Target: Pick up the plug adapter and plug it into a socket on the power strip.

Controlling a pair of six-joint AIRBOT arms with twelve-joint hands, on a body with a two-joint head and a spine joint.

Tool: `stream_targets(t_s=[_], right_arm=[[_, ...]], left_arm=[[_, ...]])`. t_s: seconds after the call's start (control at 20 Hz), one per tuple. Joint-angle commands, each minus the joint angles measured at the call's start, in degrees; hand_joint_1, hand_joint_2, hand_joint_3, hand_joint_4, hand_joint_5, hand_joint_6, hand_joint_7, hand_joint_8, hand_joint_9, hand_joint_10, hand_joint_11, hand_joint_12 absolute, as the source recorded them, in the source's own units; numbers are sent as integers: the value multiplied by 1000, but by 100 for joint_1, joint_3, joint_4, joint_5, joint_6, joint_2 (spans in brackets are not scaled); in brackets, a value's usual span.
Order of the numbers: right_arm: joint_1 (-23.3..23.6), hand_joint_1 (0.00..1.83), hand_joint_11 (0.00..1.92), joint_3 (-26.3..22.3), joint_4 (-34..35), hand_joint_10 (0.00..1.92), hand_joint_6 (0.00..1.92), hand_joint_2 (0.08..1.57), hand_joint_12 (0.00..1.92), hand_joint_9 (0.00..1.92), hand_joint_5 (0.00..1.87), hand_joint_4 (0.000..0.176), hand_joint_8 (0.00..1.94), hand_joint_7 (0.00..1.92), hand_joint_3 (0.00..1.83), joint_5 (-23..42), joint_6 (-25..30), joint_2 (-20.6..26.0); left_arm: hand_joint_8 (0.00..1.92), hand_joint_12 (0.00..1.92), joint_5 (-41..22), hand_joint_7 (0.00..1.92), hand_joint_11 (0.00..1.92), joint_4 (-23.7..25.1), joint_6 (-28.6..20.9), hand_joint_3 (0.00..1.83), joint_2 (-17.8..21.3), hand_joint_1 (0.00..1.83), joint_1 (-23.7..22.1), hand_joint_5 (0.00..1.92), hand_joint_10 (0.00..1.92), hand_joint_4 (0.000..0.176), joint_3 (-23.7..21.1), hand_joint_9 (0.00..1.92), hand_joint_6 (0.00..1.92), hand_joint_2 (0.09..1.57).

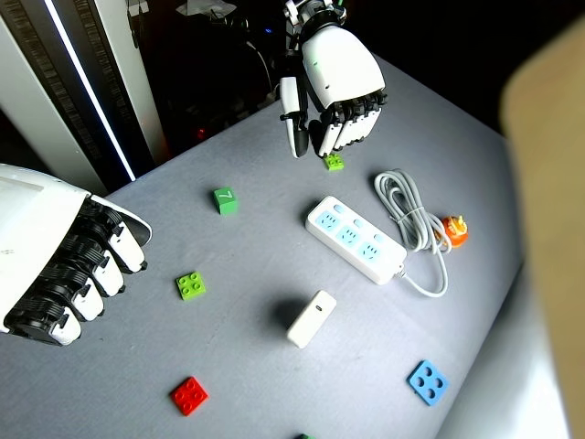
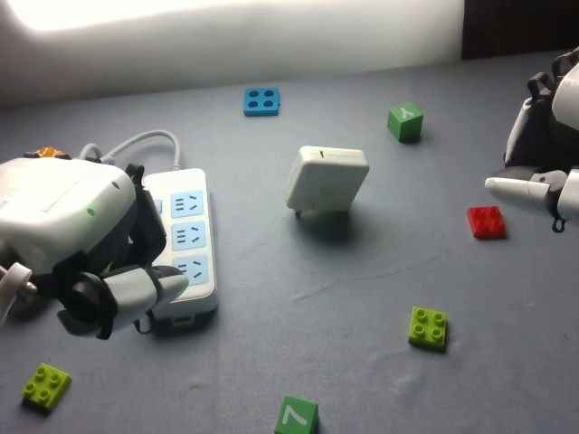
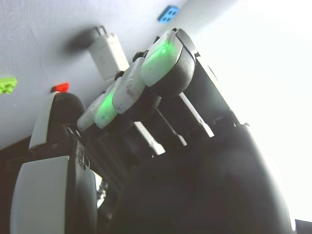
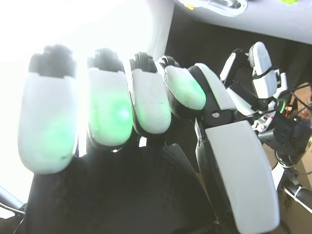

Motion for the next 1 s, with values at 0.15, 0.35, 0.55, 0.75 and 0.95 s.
stream_targets(t_s=[0.15, 0.35, 0.55, 0.75, 0.95], right_arm=[[52, 0, 0, -12, -1, 1, 12, 1204, 0, 4, 78, 0, 8, 35, 25, 632, -27, 11], [11, 0, 0, -12, 86, 0, 1, 1216, 0, 0, 57, 0, 2, 28, 23, 620, -87, 6], [326, 0, 0, 121, 256, 0, 0, 1209, 0, 0, 39, 0, 0, 9, 13, 334, -373, -156], [771, 361, 7, 657, 629, 0, 1, 1153, 3, 0, 26, 0, 0, 0, 0, -390, -369, -649], [1035, 784, 0, 1248, 876, 0, 0, 1063, 0, 0, 0, 0, 0, 0, 0, -1037, -365, -1314]], left_arm=[[0, 0, -244, 0, 0, 154, 196, 22, 0, 0, -21, 0, 0, 0, -48, 0, 0, 1238], [0, 0, -147, 0, 0, 121, 107, 16, 2, 0, 231, 0, 0, 0, -40, 0, 0, 1232], [0, 0, -82, 0, 0, 26, -50, 10, 6, 0, 405, 0, 0, 0, -47, 0, 0, 1225], [0, 0, -1, 0, 0, -351, 220, 11, -3, 0, 401, 0, 0, 0, -32, 0, 0, 1230], [0, 0, 153, 0, 0, -490, 326, 10, -11, 0, 488, 7, 0, 0, -28, 0, 2, 1231]])
